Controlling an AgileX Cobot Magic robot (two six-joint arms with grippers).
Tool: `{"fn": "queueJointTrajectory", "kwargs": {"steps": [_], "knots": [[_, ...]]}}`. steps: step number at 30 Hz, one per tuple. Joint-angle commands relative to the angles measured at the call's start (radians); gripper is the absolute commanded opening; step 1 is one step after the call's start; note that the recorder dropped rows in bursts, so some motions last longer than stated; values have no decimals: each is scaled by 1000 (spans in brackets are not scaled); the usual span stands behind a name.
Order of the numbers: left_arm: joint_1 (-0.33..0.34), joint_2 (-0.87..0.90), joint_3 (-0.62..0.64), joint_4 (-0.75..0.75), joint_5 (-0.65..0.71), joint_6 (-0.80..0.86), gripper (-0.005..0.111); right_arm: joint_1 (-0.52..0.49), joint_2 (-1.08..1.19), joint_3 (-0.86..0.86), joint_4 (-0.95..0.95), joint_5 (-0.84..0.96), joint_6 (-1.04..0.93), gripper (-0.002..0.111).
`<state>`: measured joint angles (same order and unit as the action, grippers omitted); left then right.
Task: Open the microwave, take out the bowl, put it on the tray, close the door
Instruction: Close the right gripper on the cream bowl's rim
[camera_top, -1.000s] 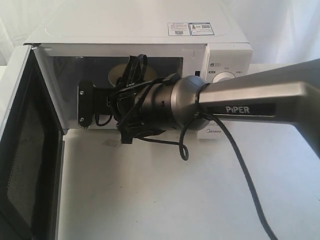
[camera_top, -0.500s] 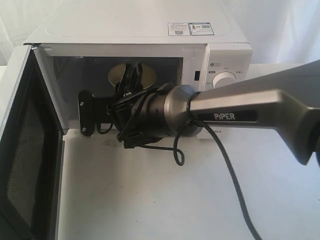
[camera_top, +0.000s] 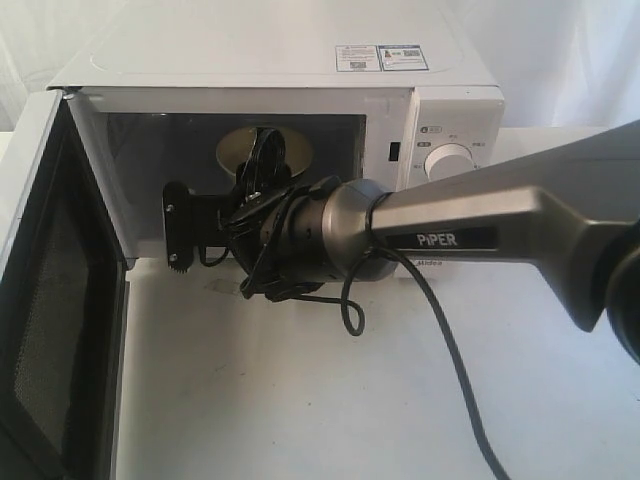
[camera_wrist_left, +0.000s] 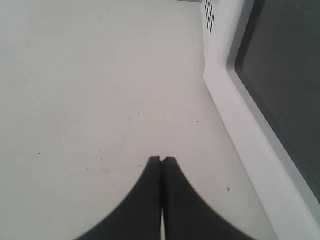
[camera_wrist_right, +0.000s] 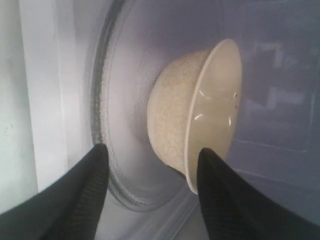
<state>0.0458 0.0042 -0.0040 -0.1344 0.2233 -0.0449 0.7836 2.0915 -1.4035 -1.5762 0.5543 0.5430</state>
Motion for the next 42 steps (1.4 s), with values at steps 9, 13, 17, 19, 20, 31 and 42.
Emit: {"fn": "queueJointTrajectory", "kwargs": {"steps": [9,13,17,19,20,31,42], "knots": [[3,-4,4,-7,1,-2,0,-10,-1,-5,-101,-21,96,51],[3,-4,4,-7,1,-2,0,-28,-1,-5,-101,-30,96,51],[3,-4,4,-7,1,-2,0,-41,-1,-5,-103,-42,96,51],[3,-4,4,-7,1,-2,0,-48,-1,-5,-103,-72,98,51],[3,-4,4,-7,1,-2,0,-51,-1,-5,-103,-75,98,51],[3,-4,4,-7,1,-2,0,-62,60,-88,-103,-107,141,51],[3,-4,4,-7,1,-2,0,-69,99,-154,-107,-114,141,51]]}}
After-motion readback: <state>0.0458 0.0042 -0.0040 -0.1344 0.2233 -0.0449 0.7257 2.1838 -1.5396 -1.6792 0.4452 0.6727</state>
